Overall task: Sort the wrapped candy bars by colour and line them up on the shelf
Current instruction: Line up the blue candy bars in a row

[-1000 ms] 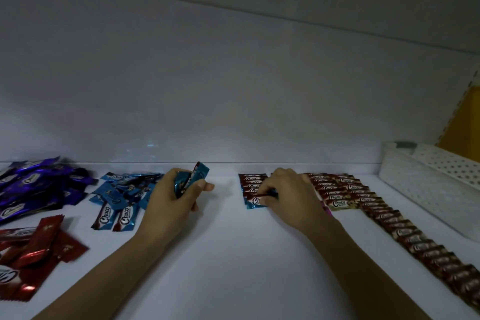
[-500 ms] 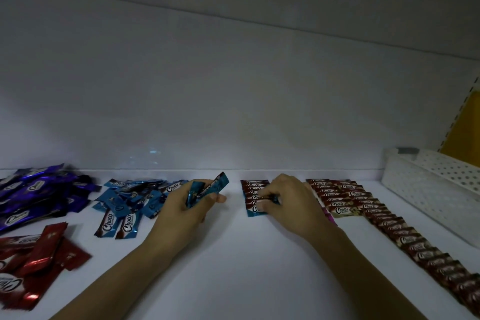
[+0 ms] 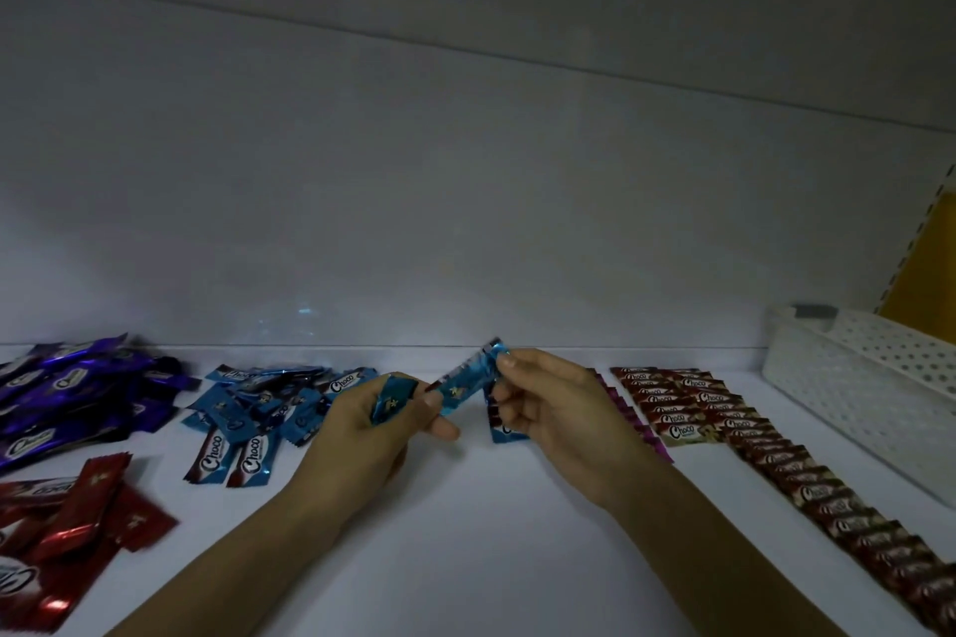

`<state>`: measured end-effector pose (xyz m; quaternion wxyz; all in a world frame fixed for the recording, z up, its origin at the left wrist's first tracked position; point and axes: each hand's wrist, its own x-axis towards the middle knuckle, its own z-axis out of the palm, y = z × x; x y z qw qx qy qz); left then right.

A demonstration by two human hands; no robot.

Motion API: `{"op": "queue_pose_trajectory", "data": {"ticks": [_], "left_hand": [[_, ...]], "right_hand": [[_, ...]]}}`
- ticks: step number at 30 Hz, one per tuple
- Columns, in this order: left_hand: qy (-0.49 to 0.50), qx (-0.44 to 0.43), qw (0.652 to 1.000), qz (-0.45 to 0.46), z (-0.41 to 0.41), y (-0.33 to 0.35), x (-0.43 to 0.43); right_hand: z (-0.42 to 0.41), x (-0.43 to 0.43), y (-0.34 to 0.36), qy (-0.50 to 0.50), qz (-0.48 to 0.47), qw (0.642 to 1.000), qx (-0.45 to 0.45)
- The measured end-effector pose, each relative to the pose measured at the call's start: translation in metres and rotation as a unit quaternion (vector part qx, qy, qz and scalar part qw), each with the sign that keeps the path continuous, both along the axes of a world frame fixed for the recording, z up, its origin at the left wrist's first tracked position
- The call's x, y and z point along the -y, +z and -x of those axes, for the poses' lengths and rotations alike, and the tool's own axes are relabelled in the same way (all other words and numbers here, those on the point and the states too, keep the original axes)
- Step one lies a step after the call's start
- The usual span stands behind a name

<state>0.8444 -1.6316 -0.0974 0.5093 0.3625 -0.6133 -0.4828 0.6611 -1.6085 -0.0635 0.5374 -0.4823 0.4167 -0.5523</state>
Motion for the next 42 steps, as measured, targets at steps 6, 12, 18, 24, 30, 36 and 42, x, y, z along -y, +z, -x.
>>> {"op": "queue_pose_trajectory", "data": {"ticks": [6, 12, 18, 24, 30, 36, 42], "left_hand": [[-0.172, -0.118, 0.958, -0.195, -0.008, 0.006, 0.000], [-0.131, -0.007, 0.973, -0.190, 0.001, 0.009, -0.012], [0.010, 0.068, 0.993, -0.096, 0.004, -0.001, -0.001], [0.029, 0.190, 0.975, 0.112, -0.005, -0.005, 0.002], [0.092, 0.163, 0.967, 0.171, -0.006, 0.000, 0.000], [0.128, 0.073, 0.981, 0.127, -0.007, 0.004, 0.002], [0.078, -0.145, 0.985, -0.045, -0.001, 0.010, -0.005]], "right_hand": [[-0.011, -0.002, -0.007, 0.097, 0.065, 0.988, -0.100], [-0.009, -0.002, 0.000, 0.015, 0.089, 0.986, -0.139], [0.049, 0.006, 0.007, -0.122, 0.051, 0.832, -0.538], [0.046, 0.009, -0.005, -0.095, 0.075, 0.777, -0.618], [0.042, 0.009, -0.003, -0.110, 0.124, 0.748, -0.643], [0.041, 0.011, -0.009, -0.116, 0.125, 0.717, -0.676], [0.015, 0.001, -0.004, -0.083, 0.137, 0.911, -0.381]]}}
